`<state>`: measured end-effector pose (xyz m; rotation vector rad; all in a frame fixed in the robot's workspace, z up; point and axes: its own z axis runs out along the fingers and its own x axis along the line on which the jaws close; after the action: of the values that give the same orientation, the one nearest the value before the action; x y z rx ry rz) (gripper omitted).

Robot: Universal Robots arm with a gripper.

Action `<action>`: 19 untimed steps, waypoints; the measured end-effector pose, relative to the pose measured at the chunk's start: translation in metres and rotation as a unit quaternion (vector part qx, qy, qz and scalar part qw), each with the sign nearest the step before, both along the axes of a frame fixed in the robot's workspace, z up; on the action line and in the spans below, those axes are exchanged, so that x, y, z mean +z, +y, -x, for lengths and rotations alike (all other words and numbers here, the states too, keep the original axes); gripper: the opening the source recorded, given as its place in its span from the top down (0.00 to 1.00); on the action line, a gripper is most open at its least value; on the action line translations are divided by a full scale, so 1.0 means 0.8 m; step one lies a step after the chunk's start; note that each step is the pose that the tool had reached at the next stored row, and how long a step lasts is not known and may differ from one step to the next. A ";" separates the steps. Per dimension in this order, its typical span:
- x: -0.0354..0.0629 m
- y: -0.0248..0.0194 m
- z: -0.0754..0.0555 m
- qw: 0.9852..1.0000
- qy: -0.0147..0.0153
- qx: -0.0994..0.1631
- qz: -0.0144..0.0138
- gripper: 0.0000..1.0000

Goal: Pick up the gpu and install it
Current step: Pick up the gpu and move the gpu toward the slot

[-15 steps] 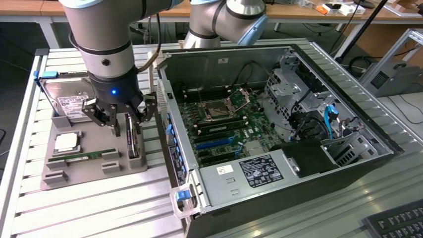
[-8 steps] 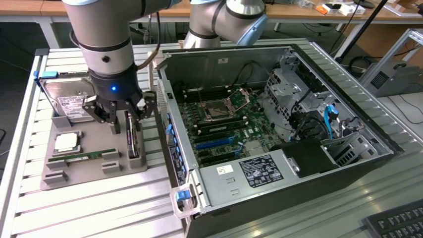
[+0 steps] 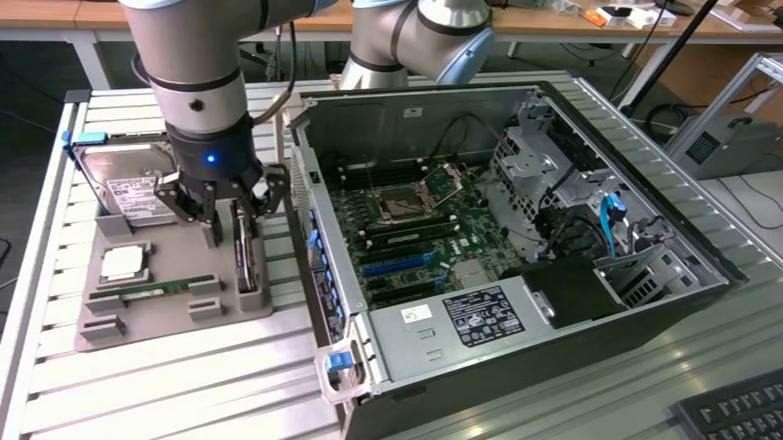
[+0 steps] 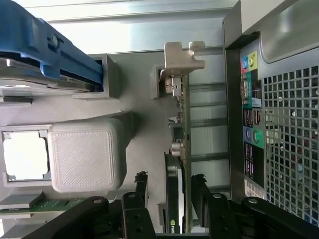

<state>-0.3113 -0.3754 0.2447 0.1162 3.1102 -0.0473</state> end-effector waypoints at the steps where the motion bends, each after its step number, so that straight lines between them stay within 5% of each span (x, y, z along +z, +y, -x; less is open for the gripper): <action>1: -0.001 0.0023 0.000 1.000 0.000 0.000 0.000 0.52; 6: -0.007 0.0075 0.000 1.000 0.000 0.000 0.002 0.52; 13: -0.008 0.0077 0.000 1.000 0.000 0.000 0.002 0.52; 17: -0.008 0.0077 0.000 1.000 0.000 0.000 0.002 0.70; 19: -0.008 0.0077 0.000 1.000 0.000 0.000 0.002 0.70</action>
<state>-0.3113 -0.3692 0.2383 0.1162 3.1100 -0.0520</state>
